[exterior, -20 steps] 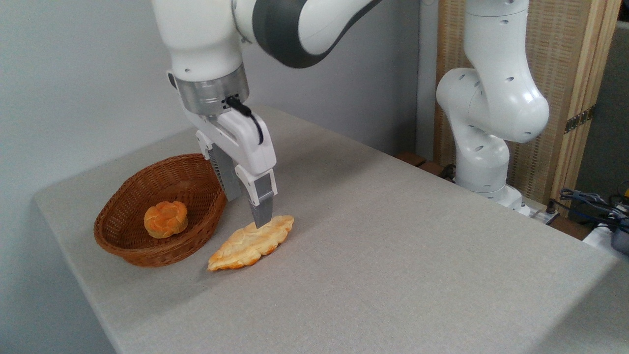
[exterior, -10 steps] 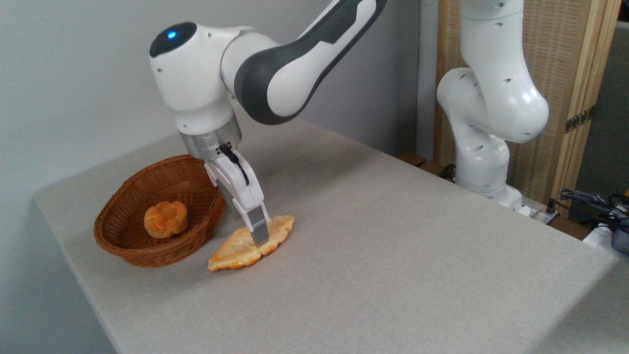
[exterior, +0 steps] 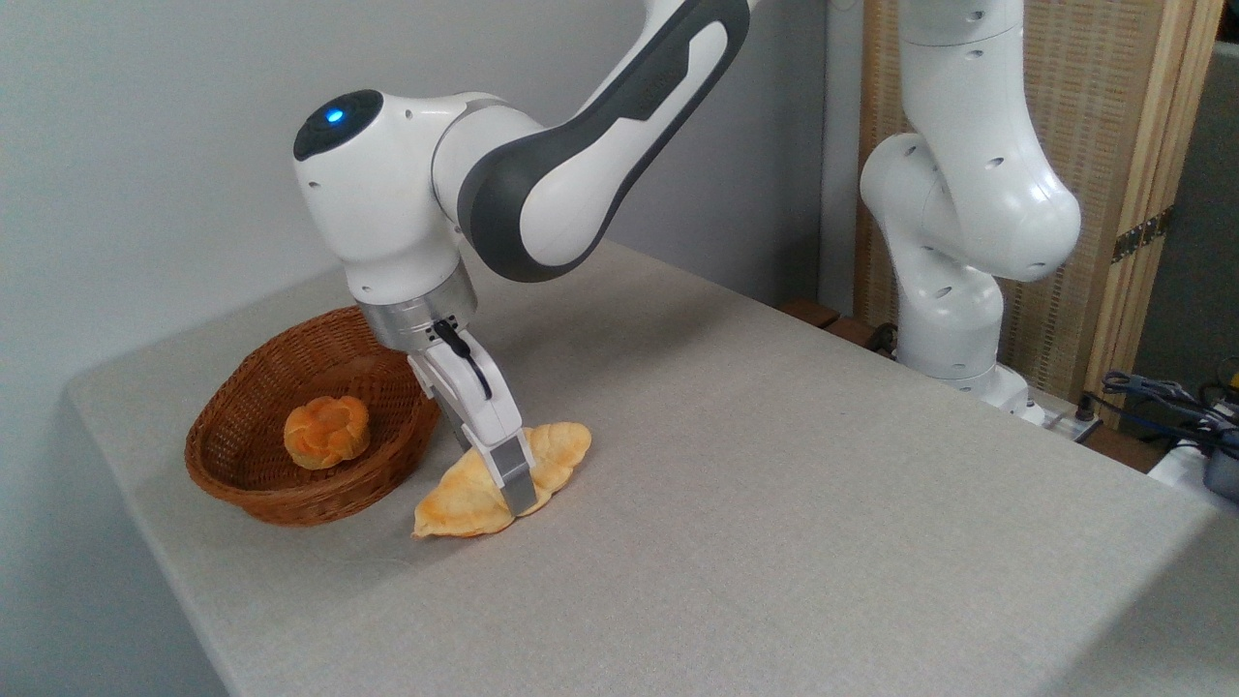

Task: Put bread into the basket
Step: 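Close the gripper on the pastry's middle, pinching it, then lift the pastry and carry it over the wicker basket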

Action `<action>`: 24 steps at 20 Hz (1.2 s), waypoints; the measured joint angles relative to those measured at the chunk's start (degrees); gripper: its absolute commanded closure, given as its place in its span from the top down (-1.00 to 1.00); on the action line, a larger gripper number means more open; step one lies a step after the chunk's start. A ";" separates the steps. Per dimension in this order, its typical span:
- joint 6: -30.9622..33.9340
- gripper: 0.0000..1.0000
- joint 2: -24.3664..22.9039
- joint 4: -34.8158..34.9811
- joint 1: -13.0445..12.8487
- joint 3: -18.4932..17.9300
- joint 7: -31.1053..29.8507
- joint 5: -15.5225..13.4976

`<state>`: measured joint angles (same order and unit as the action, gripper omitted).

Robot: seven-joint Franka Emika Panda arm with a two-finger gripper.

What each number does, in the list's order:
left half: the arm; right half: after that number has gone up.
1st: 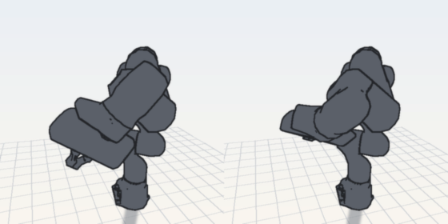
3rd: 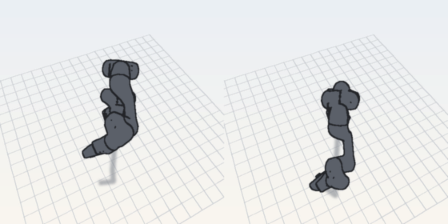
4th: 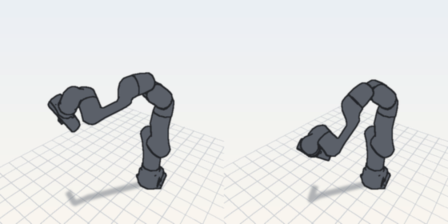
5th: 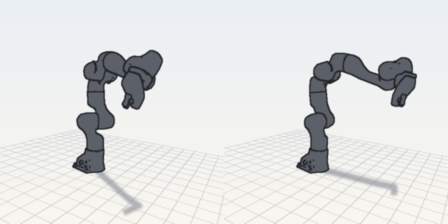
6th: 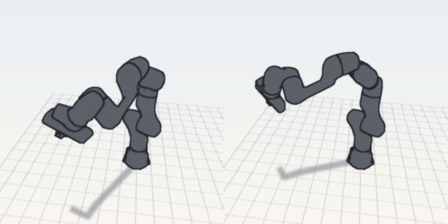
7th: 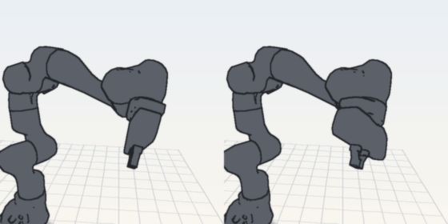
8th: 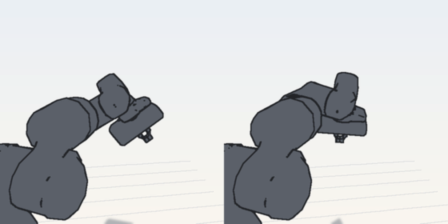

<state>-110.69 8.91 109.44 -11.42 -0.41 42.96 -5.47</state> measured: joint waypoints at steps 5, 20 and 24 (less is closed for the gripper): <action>-0.01 -0.17 0.03 0.00 0.13 -0.03 0.00 0.14; 0.00 -0.16 -0.21 -0.12 0.17 -0.10 0.05 0.17; 2.40 -0.15 -1.55 -1.13 0.18 -0.15 0.05 0.17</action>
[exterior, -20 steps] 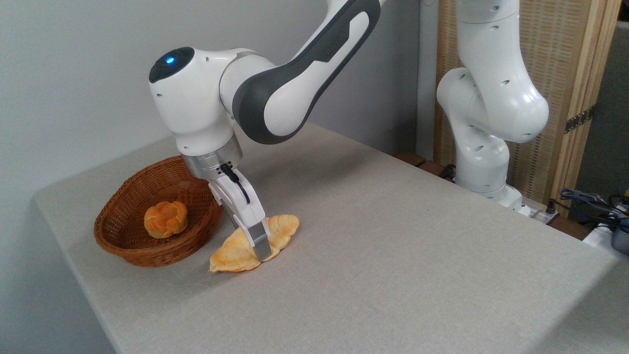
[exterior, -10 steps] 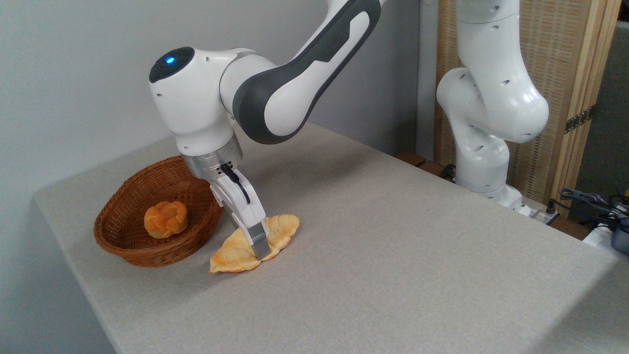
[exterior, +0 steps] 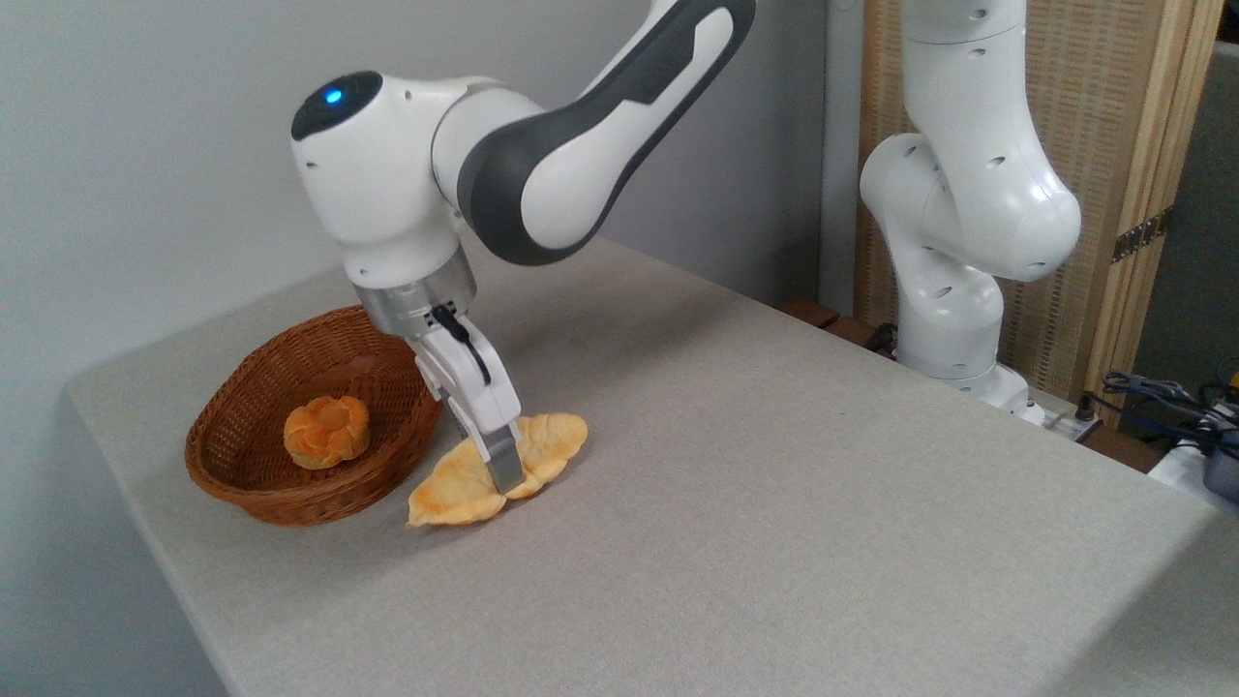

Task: Put bread into the basket
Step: 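Lift the pastry and carry it over the wicker basket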

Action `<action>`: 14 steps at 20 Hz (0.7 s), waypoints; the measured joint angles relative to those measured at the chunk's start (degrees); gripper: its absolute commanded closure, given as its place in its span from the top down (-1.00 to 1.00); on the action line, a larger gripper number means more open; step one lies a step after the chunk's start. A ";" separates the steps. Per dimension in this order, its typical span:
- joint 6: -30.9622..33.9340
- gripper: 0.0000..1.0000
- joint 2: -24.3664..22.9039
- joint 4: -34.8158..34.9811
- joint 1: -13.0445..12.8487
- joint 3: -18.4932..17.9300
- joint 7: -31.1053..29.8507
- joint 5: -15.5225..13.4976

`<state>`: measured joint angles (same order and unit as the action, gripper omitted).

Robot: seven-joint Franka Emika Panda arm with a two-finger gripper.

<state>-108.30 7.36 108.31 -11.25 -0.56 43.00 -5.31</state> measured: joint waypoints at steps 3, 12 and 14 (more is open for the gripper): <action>2.56 -0.10 -2.08 -2.11 -0.01 0.10 -0.03 -0.04; -0.01 0.00 -3.07 -6.93 -0.39 5.91 -15.18 -6.41; -3.32 0.25 -2.27 -6.94 -0.44 7.21 -21.70 -8.25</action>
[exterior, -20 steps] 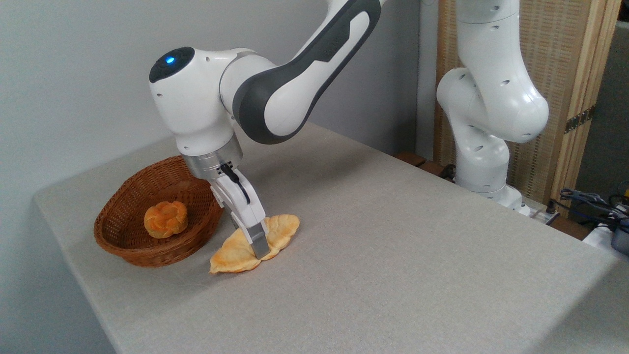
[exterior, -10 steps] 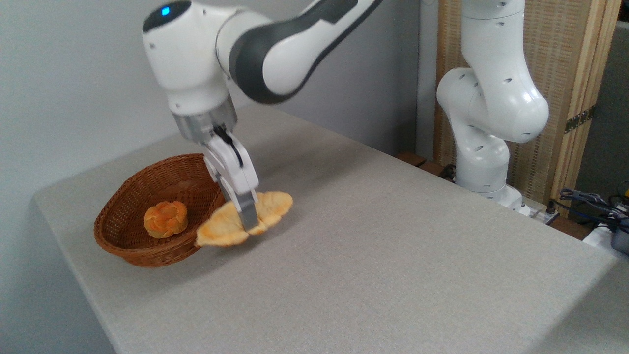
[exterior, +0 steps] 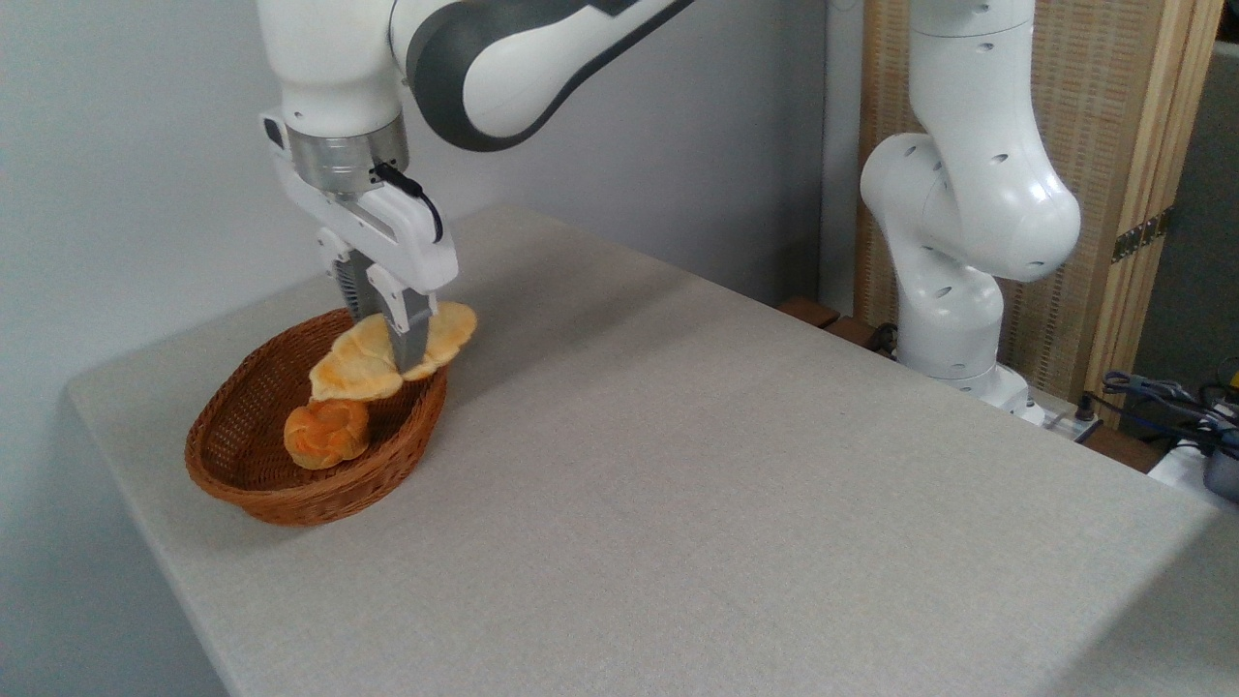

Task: Put bread into the basket
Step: 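Lift the pastry and carry it over the wicker basket, then lower the pastry into the basket beside the roll and open the gripper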

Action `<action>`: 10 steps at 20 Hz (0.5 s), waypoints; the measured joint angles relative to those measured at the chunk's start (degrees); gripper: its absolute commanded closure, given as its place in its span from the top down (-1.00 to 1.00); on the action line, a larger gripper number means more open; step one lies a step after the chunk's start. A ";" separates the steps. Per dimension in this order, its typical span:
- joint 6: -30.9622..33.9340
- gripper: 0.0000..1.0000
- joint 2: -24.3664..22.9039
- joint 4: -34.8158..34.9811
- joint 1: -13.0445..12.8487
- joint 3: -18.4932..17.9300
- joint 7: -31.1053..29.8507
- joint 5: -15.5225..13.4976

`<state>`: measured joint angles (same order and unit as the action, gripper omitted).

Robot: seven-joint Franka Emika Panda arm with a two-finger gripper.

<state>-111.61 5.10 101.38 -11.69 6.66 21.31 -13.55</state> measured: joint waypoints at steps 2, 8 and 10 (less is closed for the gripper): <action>-1.42 0.95 0.88 -0.01 -0.02 0.86 -4.66 -2.24; -4.65 1.00 3.22 -0.02 -0.01 1.90 -15.77 -8.43; -6.16 1.00 3.89 -0.02 -0.02 2.11 -17.37 -9.29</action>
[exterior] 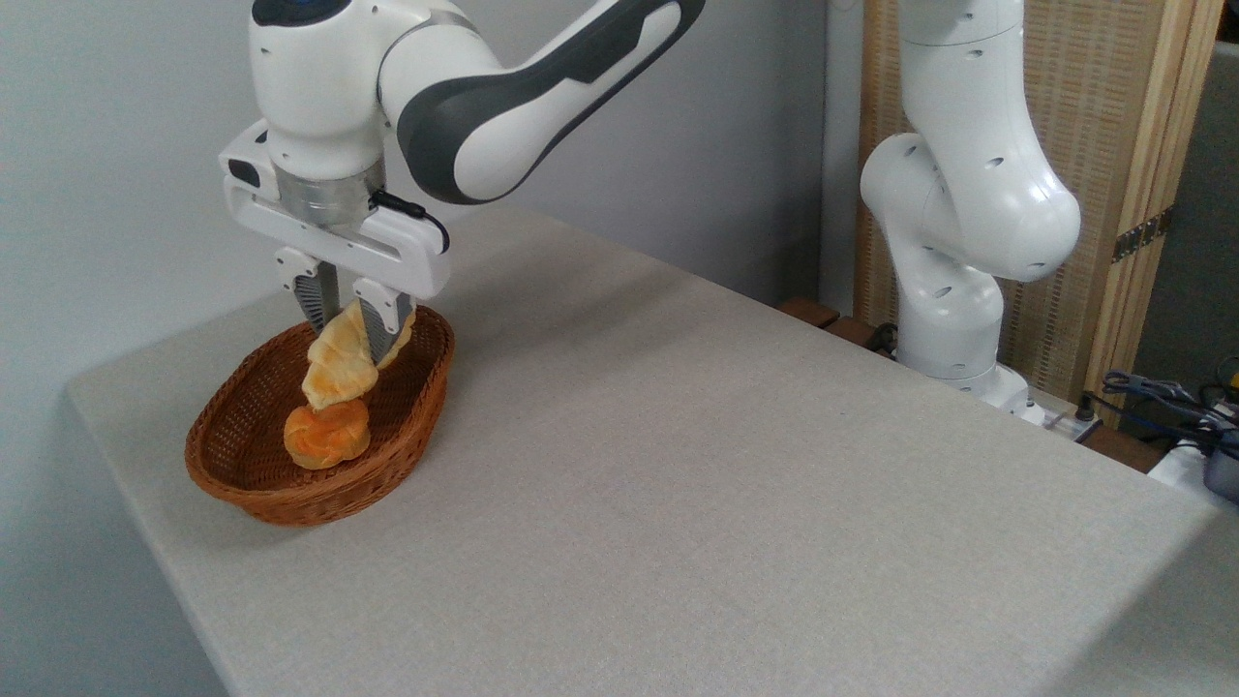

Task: Put bread into the basket
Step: 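Lower the pastry into the basket beside the roll and open the gripper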

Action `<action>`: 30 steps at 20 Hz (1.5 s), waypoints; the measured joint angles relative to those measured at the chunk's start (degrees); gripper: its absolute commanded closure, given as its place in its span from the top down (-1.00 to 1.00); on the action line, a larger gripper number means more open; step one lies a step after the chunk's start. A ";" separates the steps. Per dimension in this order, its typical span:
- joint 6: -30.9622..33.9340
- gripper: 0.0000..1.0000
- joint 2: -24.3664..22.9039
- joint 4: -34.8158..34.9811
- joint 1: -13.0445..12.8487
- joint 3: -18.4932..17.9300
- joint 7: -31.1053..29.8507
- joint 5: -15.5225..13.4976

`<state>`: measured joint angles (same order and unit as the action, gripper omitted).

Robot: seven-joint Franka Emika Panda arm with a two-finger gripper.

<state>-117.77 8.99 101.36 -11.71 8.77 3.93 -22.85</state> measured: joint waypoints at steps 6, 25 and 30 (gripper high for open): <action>-1.13 1.00 0.27 -0.03 0.02 0.14 -0.36 -0.12; 7.95 1.00 -6.14 -1.26 1.42 -8.25 18.90 16.26; 13.14 1.00 -7.36 -1.24 1.58 -12.70 32.89 18.10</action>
<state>-104.63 1.62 100.12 -10.13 -3.94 36.82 -4.75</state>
